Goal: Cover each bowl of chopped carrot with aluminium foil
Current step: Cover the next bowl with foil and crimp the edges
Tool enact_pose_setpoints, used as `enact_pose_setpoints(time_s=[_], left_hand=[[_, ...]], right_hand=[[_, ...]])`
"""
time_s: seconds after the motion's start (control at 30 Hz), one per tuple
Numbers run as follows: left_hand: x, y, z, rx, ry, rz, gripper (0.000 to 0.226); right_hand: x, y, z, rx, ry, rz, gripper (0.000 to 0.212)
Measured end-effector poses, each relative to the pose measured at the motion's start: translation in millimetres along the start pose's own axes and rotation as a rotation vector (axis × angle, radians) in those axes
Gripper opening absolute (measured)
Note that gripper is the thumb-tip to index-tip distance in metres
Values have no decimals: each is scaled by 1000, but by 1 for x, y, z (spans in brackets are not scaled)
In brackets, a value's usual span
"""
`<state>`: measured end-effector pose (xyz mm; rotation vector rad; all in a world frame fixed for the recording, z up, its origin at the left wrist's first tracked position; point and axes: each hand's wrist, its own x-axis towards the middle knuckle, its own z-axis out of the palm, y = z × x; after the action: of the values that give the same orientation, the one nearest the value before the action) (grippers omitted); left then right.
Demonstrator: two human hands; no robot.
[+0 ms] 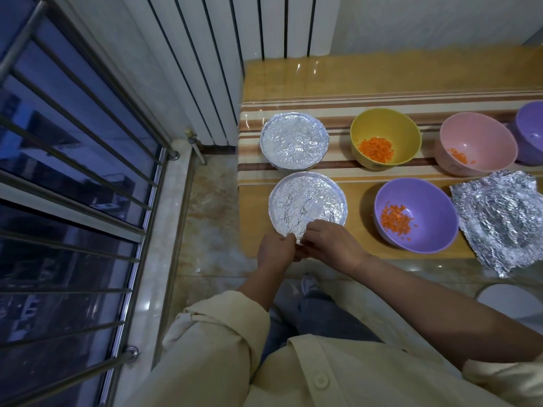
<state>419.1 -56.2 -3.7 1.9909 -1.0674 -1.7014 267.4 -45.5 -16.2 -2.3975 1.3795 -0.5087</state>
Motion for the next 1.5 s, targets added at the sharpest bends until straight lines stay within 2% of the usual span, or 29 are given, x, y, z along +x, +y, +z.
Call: enact_pose_setpoints(time_s=[0.13, 0.27, 0.37, 0.47, 0.63, 0.7, 0.8, 0.87, 0.97, 1.0, 1.07, 1.13, 1.23, 1.3, 1.37, 1.5], left_hand=[[-3, -3, -2, -14, 15, -2, 31], [4, -6, -1, 69, 66, 21, 27], [2, -4, -4, 135, 70, 44, 33], [1, -1, -8, 213, 93, 73, 24], [10, -6, -12, 348, 49, 92, 53], [7, -5, -17, 400, 48, 125, 46], [4, -4, -27, 468, 68, 200, 41], [8, -8, -38, 526, 83, 234, 44], [15, -14, -54, 572, 120, 218, 51], [16, -15, -55, 584, 163, 208, 54], [18, -16, -53, 599, 291, 169, 60], [22, -17, -47, 522, 377, 164, 57], [31, -16, -34, 180, 236, 267, 56], [33, -16, -22, -53, 213, 301, 45], [35, -13, -10, -224, 288, 286, 27], [35, -8, 1, -299, 367, 296, 25]], right_hand=[[1, 0, 3, -4, 3, 7, 13], [3, -3, 5, 23, -23, 11, 10], [2, 0, 2, 67, -10, 16, 17], [-2, 3, -3, 38, -6, 18, 18], [-6, -2, -3, 35, -27, -24, 13], [-5, -3, -2, 45, -42, -19, 16], [-4, -5, -8, 48, -13, -12, 33], [-3, 2, -16, 85, 109, 121, 37], [2, 22, -20, 214, 378, 454, 32], [3, 29, -19, 266, 430, 564, 31], [6, 36, -14, 433, 415, 749, 35], [7, 37, -7, 656, 346, 853, 39], [4, 35, 5, 857, 324, 855, 33], [2, 32, 10, 916, 355, 852, 26], [1, 31, 13, 923, 395, 884, 25], [1, 23, 11, 938, 440, 903, 27]])
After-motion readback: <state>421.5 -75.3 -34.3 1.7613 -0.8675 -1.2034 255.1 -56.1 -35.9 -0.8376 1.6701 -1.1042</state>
